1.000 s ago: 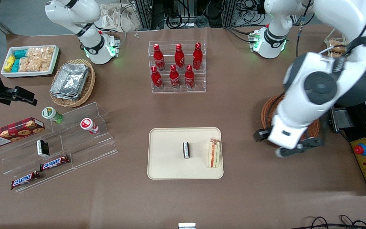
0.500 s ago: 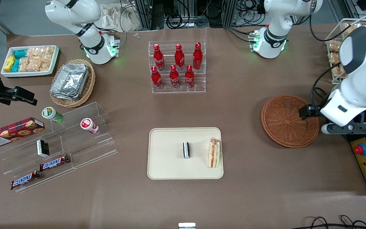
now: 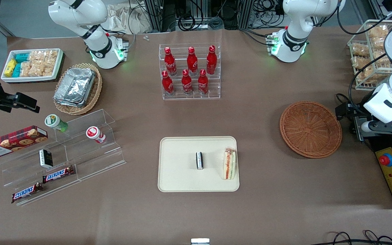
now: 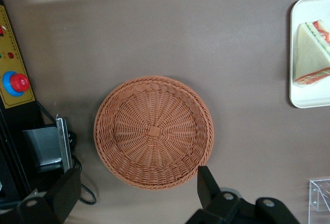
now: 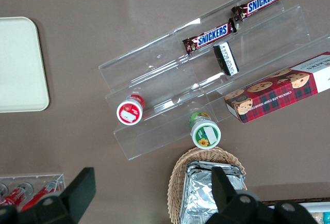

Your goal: Place sandwich from basket to tray

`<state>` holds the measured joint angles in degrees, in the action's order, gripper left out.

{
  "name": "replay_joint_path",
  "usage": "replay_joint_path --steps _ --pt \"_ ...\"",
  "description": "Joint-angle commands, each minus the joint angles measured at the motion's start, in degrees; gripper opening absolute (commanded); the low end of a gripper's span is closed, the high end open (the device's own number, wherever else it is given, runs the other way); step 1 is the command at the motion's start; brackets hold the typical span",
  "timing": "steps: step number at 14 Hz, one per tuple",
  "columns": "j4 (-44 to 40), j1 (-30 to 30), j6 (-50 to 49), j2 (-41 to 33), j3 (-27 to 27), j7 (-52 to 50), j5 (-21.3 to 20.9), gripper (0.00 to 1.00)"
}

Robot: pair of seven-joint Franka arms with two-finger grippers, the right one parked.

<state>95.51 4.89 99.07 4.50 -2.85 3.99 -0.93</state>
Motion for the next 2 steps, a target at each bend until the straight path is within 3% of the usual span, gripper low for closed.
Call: replay_joint_path --steps 1,2 --pt "-3.5 0.1 0.2 1.8 0.0 0.8 -0.3 1.0" --pt "-3.7 0.0 0.1 2.0 0.0 0.5 -0.3 1.0"
